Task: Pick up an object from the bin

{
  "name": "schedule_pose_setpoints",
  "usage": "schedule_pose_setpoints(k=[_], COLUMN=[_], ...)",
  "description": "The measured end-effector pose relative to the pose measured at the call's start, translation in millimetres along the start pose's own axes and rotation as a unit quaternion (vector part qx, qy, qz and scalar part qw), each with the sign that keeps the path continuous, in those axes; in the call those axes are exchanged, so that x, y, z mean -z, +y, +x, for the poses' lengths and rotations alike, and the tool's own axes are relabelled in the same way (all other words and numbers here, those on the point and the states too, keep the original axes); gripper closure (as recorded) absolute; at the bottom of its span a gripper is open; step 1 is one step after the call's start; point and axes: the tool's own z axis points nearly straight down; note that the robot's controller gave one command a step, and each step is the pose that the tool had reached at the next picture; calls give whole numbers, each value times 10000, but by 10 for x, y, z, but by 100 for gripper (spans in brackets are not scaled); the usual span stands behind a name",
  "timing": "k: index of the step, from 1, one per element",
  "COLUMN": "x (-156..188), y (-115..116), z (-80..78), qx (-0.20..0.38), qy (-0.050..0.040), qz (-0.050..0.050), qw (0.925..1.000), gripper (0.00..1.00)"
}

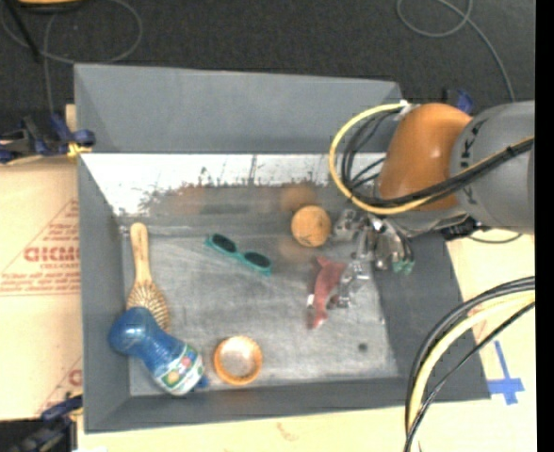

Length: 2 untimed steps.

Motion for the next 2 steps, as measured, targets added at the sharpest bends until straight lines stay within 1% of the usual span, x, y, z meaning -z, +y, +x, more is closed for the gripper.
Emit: schedule_pose_setpoints(k=[1,2], x=[-81,-159], y=[220,202], z=[-127,60], qx=[608,260], qy=[148,41], qz=[34,-2], qw=[9980,9997], gripper=[0,0])
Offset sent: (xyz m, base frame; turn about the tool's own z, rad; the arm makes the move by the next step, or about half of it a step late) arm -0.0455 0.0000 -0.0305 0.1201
